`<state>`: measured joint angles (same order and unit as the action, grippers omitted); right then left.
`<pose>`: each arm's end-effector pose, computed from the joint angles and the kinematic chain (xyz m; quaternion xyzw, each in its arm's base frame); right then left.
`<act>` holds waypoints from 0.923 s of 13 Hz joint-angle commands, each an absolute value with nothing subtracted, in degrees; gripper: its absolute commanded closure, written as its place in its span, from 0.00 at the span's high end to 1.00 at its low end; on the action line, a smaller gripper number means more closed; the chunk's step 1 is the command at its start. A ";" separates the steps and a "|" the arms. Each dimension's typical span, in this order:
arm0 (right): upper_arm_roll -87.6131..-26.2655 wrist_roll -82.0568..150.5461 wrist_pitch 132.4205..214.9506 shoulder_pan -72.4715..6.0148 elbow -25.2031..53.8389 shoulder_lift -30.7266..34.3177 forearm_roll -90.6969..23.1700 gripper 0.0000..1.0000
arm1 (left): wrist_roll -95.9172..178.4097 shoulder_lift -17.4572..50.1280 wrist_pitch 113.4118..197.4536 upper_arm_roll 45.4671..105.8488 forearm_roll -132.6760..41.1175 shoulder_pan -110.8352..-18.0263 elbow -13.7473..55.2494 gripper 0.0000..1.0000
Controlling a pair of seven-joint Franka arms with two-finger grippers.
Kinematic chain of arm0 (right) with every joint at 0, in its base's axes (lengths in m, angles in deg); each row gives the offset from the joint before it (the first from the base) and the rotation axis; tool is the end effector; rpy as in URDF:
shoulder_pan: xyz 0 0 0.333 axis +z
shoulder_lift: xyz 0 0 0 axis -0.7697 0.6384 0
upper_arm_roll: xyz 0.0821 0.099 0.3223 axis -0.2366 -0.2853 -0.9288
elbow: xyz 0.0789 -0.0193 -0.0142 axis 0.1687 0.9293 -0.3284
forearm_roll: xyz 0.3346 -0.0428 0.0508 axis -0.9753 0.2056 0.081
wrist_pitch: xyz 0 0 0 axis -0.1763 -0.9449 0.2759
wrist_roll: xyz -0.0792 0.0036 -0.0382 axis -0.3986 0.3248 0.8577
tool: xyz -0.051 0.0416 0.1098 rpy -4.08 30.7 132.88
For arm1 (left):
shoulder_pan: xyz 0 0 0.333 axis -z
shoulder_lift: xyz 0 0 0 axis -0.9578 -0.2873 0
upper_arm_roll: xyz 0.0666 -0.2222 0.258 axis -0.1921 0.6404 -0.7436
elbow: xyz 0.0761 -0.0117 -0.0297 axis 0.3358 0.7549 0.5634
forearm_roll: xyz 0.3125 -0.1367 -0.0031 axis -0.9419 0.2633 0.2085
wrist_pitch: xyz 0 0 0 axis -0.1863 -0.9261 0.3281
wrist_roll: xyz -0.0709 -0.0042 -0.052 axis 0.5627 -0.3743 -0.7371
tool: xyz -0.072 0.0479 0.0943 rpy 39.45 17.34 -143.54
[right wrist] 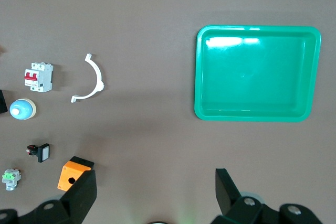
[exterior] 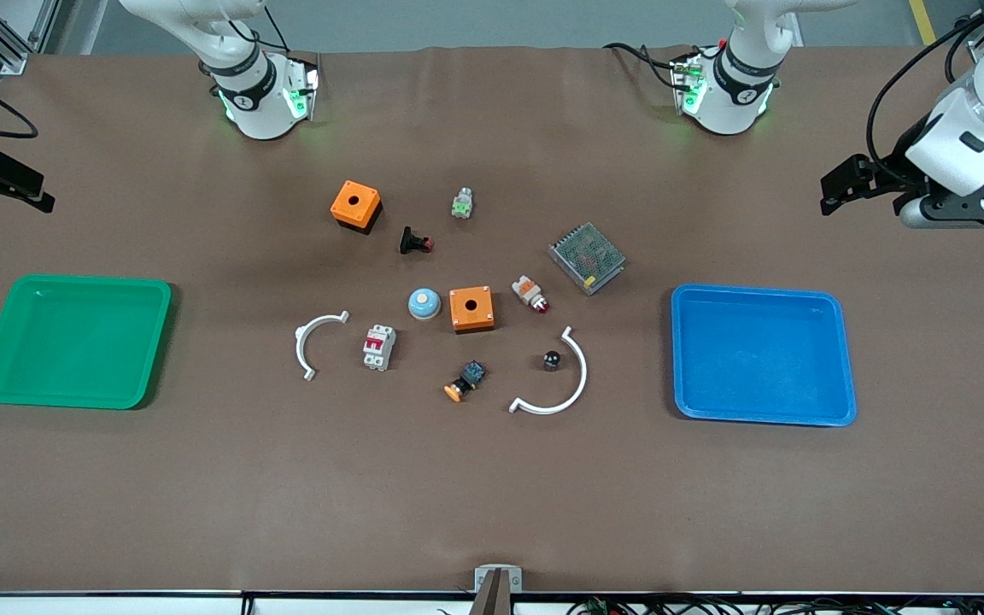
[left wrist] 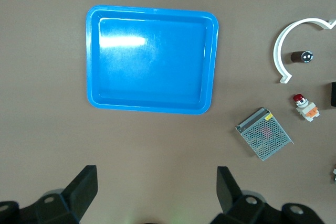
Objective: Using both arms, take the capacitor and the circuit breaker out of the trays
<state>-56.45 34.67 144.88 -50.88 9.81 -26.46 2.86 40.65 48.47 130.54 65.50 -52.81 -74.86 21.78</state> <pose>0.4622 -0.0543 0.6380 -0.9995 0.0161 0.0256 0.0094 0.4584 -0.0609 0.6144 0.9998 -0.0043 -0.0193 0.0071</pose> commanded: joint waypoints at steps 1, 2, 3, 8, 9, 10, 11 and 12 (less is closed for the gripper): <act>-57.03 34.18 145.60 -51.38 11.62 -28.35 3.61 1.00 | 41.82 49.43 129.50 65.59 -53.72 -75.24 20.98 1.00; -57.03 34.18 145.69 -51.38 11.71 -28.61 3.61 1.00 | 41.83 48.82 129.50 65.42 -53.72 -75.41 20.10 1.00; -57.03 34.18 145.69 -51.38 11.71 -28.61 3.61 1.00 | 41.74 48.55 129.50 65.24 -53.63 -75.41 19.40 1.00; -57.03 34.18 146.30 -51.47 11.71 -28.70 3.61 1.00 | 41.74 47.14 129.50 65.42 -53.54 -75.24 15.35 1.00; -57.03 34.18 146.66 -51.47 11.62 -28.70 3.52 1.00 | 41.74 46.97 129.59 65.42 -53.45 -75.24 15.35 1.00; -57.03 34.18 147.09 -51.47 11.62 -28.79 3.52 1.00 | 41.74 46.62 129.67 65.33 -53.37 -75.33 15.17 1.00; -56.94 34.18 147.36 -51.47 11.62 -28.87 3.43 1.00 | 41.74 46.35 129.85 65.33 -53.36 -75.41 14.91 1.00; -56.94 34.27 147.36 -51.47 11.71 -28.88 3.43 1.00 | 41.74 45.57 130.20 65.33 -53.54 -75.41 14.91 1.00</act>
<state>-56.45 34.67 146.47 -50.88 9.82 -26.89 2.86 41.10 47.43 130.60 65.05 -52.83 -75.15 16.89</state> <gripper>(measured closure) 0.000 0.000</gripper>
